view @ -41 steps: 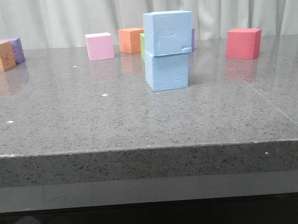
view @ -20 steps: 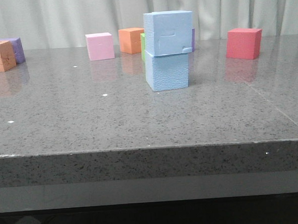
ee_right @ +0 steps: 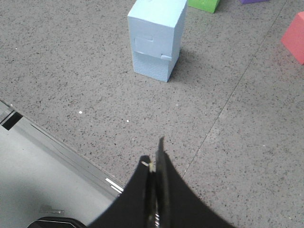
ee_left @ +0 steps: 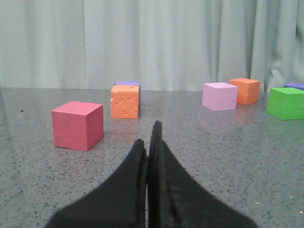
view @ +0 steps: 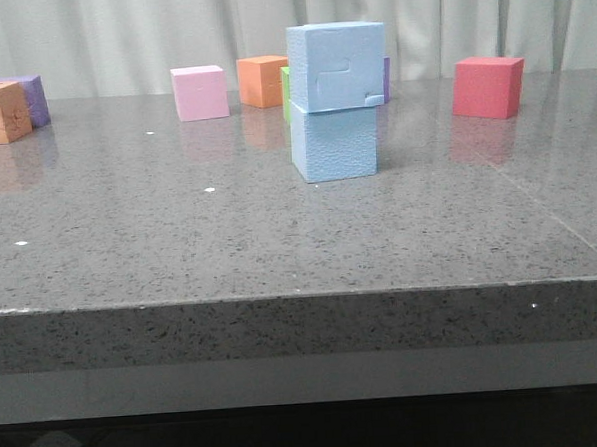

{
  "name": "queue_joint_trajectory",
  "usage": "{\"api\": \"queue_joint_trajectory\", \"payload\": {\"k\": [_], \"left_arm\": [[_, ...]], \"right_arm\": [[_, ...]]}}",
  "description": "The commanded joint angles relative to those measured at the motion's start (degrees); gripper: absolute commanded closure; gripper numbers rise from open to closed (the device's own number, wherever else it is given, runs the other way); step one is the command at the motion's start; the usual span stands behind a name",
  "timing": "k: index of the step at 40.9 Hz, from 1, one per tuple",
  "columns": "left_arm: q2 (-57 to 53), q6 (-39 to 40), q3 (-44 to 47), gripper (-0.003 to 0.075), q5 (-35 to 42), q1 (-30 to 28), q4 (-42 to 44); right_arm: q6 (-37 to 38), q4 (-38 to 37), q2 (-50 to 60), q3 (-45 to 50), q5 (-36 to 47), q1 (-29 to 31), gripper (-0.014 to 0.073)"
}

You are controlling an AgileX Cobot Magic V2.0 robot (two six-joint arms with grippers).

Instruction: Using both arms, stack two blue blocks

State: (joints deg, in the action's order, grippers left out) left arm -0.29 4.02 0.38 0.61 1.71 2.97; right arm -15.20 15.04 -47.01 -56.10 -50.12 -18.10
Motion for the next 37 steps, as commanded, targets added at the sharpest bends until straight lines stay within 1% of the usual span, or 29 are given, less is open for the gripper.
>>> {"api": "queue_joint_trajectory", "payload": {"k": [1,10,15,37], "left_arm": [[-0.95,-0.5,0.11,0.0741,4.26,-0.14,0.12],[-0.95,-2.3,0.11,0.0741,4.26,-0.14,-0.13],[-0.95,-4.35,0.11,0.0741,4.26,-0.14,-2.21],[-0.95,-4.02,0.11,0.0741,4.26,-0.14,-2.49]], "right_arm": [[-0.47,0.16,0.09,-1.45,3.85,0.38,0.0661],[-0.47,0.16,0.09,-1.45,3.85,0.38,0.0661],[-0.47,0.16,0.09,-1.45,3.85,0.38,0.0661],[-0.47,0.16,0.09,-1.45,3.85,0.38,0.0661]]}}
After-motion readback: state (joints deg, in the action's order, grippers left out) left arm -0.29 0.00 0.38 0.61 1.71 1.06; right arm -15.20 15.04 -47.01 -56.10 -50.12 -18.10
